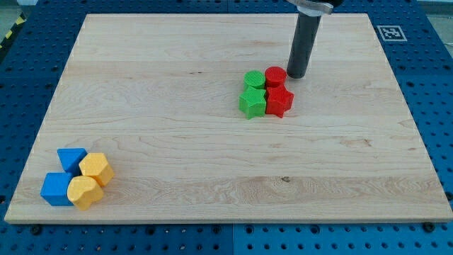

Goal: Move your arm to the top right side of the red circle

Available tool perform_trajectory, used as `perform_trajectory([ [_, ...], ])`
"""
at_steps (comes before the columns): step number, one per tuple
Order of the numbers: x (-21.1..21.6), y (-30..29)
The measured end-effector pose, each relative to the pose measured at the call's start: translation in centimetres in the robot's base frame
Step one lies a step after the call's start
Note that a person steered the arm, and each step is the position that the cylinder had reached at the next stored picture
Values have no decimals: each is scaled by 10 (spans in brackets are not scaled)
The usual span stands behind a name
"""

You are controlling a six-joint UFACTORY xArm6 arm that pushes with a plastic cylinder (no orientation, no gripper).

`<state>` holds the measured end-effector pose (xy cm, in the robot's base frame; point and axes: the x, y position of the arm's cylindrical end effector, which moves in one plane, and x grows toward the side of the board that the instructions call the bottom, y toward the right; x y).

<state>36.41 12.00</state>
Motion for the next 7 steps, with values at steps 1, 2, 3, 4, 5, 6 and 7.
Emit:
perform_trajectory([
  [1,-4,0],
  [2,-5,0],
  [3,-5,4],
  [4,-5,12],
  [5,-3,12],
  [6,-3,12],
  [7,5,11],
])
